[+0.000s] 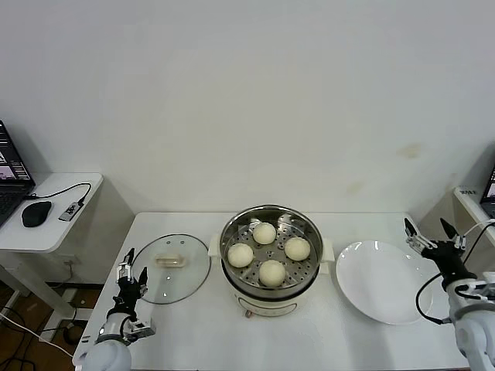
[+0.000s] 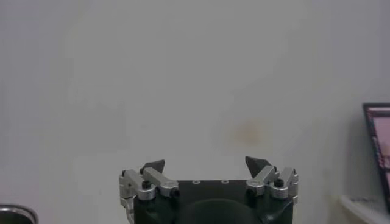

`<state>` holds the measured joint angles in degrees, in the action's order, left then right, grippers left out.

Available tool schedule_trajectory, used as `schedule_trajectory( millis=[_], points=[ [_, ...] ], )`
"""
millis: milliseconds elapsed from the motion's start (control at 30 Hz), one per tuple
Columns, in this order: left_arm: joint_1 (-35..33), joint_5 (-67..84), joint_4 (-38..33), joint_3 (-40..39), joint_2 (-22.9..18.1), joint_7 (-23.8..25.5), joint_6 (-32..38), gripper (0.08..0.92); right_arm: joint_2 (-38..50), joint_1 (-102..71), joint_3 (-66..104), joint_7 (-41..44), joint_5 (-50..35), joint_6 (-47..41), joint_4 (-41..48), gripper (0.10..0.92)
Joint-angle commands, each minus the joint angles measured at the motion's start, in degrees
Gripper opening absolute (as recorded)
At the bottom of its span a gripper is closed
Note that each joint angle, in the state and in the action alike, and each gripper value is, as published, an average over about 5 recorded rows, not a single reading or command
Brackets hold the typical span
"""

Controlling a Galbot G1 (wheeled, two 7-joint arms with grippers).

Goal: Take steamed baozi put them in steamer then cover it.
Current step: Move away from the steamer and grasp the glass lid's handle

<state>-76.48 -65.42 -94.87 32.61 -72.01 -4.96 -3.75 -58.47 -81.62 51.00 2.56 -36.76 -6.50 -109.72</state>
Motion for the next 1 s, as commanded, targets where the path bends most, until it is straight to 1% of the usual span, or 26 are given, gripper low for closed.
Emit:
schedule_trajectory(
  millis=[33,533,1000],
  points=[
    [6.0,-13.4,10.3,-3.9,3.7,-2.0,2.9,0.823,-2.2,-3.2,1.7,-0.7,0.8,1.0,-0.1,0.823],
    [7.9,-8.6,10.7,-6.3,1.9,-1.7,0.4,0.823,-3.5,-3.7,1.8,-0.8,1.7,1.6,-0.3,0.823],
    [11.0,-7.7,14.5,-7.8,0.4,-2.5,-0.3,0.823,-4.3,-4.8,2.6,-0.8,2.1,2.2,-0.4,0.823]
  ],
)
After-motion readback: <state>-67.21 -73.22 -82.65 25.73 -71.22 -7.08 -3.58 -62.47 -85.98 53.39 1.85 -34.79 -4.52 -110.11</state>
